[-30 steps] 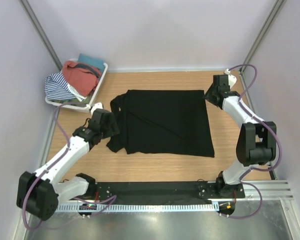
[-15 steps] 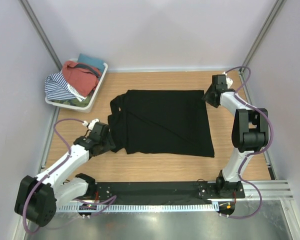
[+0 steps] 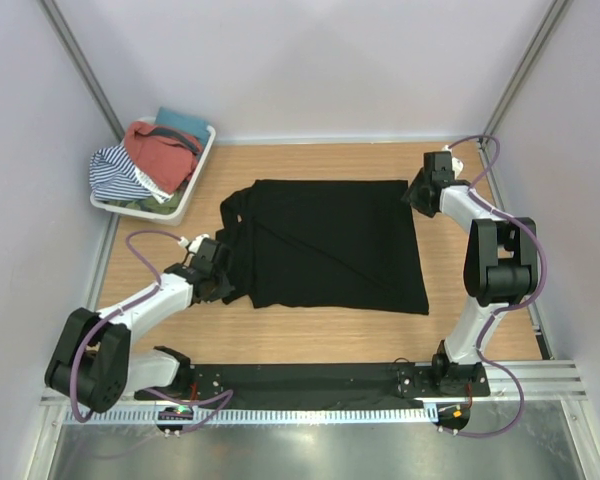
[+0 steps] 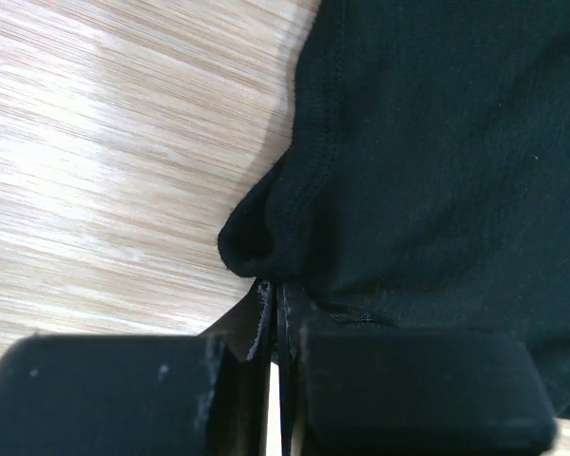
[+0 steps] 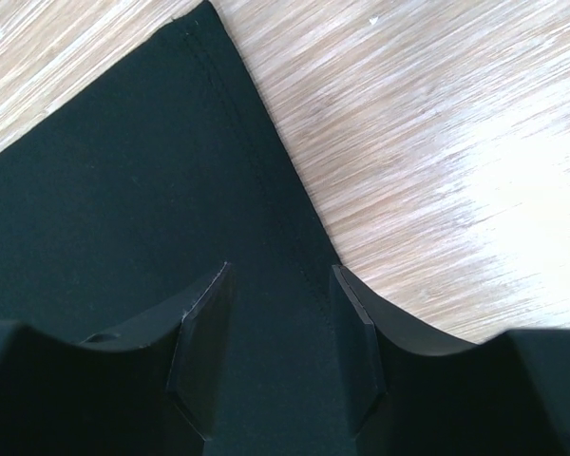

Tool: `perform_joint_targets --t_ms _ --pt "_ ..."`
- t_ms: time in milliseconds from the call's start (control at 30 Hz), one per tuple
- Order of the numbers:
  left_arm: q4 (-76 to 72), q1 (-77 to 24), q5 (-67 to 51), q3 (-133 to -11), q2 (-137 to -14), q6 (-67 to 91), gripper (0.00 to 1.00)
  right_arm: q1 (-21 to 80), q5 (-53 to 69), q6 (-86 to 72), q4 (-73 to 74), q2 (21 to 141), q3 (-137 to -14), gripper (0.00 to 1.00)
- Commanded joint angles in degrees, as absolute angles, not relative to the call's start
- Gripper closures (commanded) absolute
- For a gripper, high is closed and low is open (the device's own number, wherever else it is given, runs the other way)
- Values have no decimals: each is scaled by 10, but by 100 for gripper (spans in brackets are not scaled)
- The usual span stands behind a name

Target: Fold and stack the tank tops

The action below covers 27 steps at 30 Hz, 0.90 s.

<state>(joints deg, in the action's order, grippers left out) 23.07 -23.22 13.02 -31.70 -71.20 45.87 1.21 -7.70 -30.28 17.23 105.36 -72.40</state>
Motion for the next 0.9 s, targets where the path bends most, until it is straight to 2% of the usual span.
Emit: perform_joint_targets --t_ms 0,233,533,867 --pt "230 -230 165 -336 -704 459 100 11 -68 -299 152 1021 -722 49" --pt "315 -215 233 -353 -658 465 100 11 -66 -300 158 1044 -742 48" --pt "312 -156 200 -362 -704 453 100 11 -69 -299 166 1036 -744 48" --pt "295 -77 200 -370 -698 459 100 11 -86 -303 171 1032 -751 48"
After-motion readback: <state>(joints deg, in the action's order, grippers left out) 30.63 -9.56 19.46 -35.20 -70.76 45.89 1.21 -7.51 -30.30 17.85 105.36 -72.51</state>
